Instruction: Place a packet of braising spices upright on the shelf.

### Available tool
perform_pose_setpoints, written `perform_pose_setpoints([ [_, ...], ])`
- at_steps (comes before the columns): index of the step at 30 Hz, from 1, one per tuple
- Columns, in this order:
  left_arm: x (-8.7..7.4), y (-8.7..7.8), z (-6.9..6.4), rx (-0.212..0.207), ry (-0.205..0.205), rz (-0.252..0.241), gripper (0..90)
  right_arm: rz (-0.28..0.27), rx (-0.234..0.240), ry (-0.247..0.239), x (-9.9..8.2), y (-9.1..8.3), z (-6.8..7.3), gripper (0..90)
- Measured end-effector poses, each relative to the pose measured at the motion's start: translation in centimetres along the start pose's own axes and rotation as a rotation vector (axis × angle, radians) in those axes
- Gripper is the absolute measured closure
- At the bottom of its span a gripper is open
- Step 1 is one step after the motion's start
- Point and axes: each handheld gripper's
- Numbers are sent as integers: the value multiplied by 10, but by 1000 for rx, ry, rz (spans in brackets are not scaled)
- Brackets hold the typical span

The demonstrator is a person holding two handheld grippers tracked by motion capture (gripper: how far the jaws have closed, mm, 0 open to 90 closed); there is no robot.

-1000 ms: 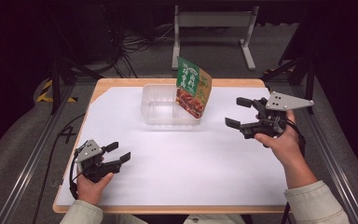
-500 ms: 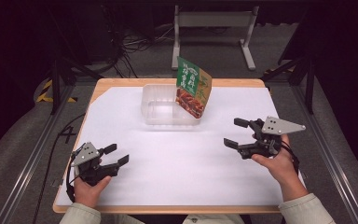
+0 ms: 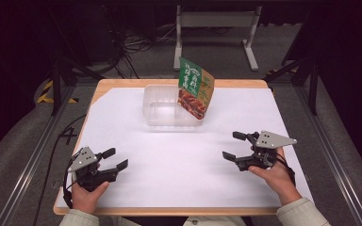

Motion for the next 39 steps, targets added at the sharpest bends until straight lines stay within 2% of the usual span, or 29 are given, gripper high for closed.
perform_pose_setpoints([
  [9, -2, -1, -1, -5, 11, 7, 310, 2, -48, 16, -30, 1, 1, 176],
  [12, -3, 1, 0, -20, 16, 20, 315, 11, -46, 26, -35, 1, 2, 177],
  [16, -4, 4, 0, -39, 14, 26, 318, 32, -49, 31, -42, 1, 3, 178],
  [19, -4, 7, 0, -42, 21, 38, 318, 83, -54, 33, -47, 3, 3, 173],
  [30, -5, 12, 2, -53, 19, 66, 318, 110, -59, 66, -50, 6, 1, 151],
  [35, -5, 13, 2, -54, 22, 73, 318, 139, -59, 38, -49, 9, 3, 158],
  [39, -6, 16, 2, -49, 16, 85, 318, 142, -61, 36, -49, 9, 3, 170],
])
Point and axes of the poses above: each handheld gripper's, and its own axes: y roughly forward along the jaws, x roughly out of its top, z roughly to its left, and after that the axes turned 5 degrees about x, right-handed
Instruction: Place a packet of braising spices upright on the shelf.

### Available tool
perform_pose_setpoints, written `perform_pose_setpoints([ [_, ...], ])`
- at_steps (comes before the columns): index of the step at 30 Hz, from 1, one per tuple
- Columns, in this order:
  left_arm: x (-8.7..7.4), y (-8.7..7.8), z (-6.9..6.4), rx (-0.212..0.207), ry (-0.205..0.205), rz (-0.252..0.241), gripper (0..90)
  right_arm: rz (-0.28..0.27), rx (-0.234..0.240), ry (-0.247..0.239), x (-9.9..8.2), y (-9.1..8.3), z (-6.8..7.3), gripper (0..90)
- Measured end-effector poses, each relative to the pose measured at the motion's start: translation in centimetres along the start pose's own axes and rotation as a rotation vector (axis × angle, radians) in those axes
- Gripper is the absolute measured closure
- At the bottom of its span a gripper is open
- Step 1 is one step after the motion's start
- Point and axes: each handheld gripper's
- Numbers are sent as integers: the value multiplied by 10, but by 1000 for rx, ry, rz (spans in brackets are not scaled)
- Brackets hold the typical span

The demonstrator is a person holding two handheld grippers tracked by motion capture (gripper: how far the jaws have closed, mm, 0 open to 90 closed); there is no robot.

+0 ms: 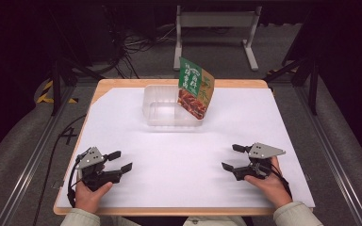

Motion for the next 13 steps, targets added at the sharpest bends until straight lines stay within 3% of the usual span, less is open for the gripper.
perform_pose_setpoints([
  [13, 2, 5, -1, -8, 5, 8, 319, -64, -7, 18, -3, -7, 0, 174],
])
Point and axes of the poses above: each handheld gripper's, and its own axes: y roughly forward along the jaws, x roughly out of its top, z roughly to its left, and after that the axes turned 5 degrees about x, right-handed
